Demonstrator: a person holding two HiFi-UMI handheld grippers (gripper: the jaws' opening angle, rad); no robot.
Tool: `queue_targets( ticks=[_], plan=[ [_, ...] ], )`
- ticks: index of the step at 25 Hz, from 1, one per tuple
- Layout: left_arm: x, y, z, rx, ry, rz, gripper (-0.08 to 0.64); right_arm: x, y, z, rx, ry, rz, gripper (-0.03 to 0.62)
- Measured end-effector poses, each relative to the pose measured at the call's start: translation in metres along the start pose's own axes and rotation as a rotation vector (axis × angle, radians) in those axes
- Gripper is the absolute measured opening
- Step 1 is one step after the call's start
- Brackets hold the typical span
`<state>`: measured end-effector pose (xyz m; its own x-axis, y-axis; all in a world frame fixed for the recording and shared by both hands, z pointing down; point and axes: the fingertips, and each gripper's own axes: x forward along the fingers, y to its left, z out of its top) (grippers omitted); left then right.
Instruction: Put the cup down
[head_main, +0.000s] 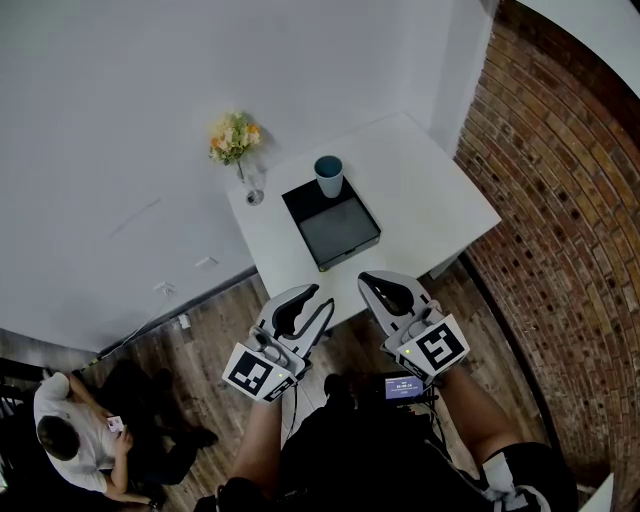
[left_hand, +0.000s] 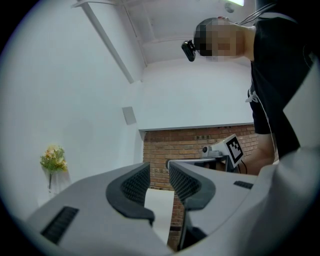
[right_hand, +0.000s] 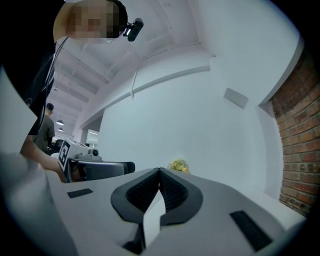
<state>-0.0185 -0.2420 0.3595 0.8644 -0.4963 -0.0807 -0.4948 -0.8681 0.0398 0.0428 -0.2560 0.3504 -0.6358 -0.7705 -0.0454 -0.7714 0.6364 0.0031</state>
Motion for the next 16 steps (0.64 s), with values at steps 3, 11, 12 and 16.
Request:
queue_targets(
  ticks=[3,11,12,16],
  plan=[
    [0.0021,0.0015,-0.0012,0.001,0.007,0.009,0.121,0.0004,-0.0023,-0.0016,0.003,0.005,0.001,0.012],
    [0.0064,0.0022,-0.0011,0.005,0.014,0.021,0.117,-0.0006,-0.0081,-0.0028,0.010,0.015,-0.002,0.012],
    [0.0070,0.0023,-0.0007,0.003,0.013,0.022,0.117,-0.0008,-0.0089,-0.0029,0.011,0.016,-0.004,0.012],
    [0.0090,0.0028,0.0014,-0.004,0.009,0.028,0.114,-0.0006,-0.0099,-0.0018,0.008,0.016,-0.005,0.012]
  ],
)
